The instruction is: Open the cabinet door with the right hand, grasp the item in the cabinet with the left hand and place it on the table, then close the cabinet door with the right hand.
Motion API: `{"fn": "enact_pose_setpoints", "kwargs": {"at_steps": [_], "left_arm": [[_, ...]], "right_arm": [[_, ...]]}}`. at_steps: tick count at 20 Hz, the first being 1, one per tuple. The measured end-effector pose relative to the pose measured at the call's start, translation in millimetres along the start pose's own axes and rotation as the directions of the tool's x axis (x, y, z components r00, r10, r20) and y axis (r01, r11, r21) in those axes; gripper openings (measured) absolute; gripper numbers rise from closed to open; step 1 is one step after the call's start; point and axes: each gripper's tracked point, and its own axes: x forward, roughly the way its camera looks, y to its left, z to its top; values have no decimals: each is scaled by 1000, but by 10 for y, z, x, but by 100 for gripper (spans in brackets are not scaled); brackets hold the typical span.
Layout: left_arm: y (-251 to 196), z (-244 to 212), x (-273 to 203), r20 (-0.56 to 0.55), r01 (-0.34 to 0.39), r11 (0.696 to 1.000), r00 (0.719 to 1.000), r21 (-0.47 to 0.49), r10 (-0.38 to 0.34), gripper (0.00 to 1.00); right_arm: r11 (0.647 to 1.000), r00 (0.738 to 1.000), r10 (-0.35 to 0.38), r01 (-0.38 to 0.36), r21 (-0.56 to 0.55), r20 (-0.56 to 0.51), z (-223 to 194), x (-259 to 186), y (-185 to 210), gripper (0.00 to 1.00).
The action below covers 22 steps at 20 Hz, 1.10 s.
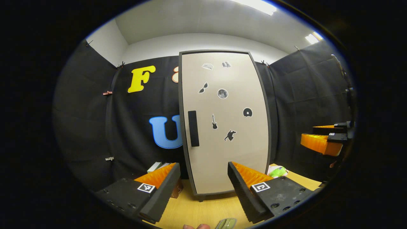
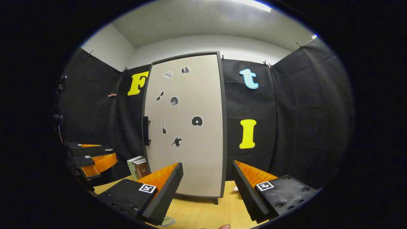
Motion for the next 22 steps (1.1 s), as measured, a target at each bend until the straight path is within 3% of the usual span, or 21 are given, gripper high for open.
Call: {"fn": "enact_pose_setpoints", "kwargs": {"at_steps": [7, 14, 22], "left_arm": [[-213, -140, -45, -6, -62, 997, 998, 39, 63, 94], [-303, -161, -125, -20, -97, 995, 995, 24, 97, 94], [-389, -192, -169, -28, -95, 994, 995, 51, 96, 94]], "right_arm": [[994, 995, 100, -99, 37, -15, -311, 68, -268, 98], [994, 994, 98, -96, 56, -46, -475, 72, -536, 98], [990, 989, 129, -124, 70, -71, -601, 62, -516, 97]]}}
